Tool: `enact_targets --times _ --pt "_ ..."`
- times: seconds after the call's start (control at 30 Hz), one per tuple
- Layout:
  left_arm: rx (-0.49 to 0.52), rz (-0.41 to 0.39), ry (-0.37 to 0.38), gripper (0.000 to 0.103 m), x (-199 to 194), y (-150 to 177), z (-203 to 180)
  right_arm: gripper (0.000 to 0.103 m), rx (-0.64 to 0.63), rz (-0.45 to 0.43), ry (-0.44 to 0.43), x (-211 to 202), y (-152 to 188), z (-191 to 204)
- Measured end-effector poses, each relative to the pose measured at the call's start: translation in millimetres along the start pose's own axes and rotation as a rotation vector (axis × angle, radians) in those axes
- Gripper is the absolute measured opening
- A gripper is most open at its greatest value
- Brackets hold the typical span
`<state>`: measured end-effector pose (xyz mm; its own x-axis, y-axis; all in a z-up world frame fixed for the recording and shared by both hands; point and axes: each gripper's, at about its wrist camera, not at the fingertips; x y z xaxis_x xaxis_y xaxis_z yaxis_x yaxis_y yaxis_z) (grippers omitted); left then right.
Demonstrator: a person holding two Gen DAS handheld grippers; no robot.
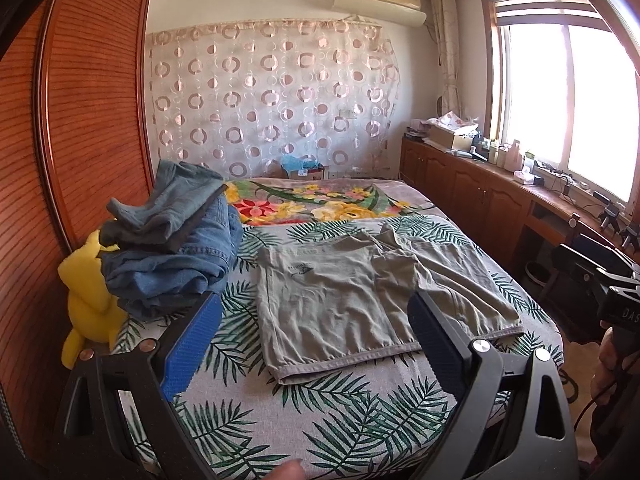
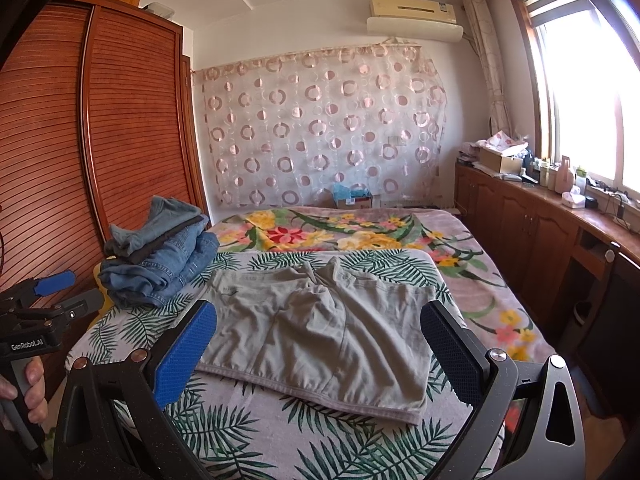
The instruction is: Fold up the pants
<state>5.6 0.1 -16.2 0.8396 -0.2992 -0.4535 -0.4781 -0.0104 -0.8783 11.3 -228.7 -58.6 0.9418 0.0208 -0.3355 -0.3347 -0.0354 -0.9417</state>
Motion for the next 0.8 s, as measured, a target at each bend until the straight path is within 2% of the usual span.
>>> enact_targets --times 0.4,0.8 --pt "-0.034 0.139 -0.002 0.094 41 32 27 0.102 -0.029 0.062 0.0 20 7 -2" --pt "-0.071 0.213 0.003 0.094 60 59 56 0.102 -0.053 0.167 -0.014 25 15 -14"
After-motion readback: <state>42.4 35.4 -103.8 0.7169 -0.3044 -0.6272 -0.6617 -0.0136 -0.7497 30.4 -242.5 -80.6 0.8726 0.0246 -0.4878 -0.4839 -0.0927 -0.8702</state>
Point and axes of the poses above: each gripper's, at about its wrist camera, not at the fingertips, and x roughly the way its jaws point, z to its left, y to its underside, and after that the axes turned 15 degrees about y, right-handed
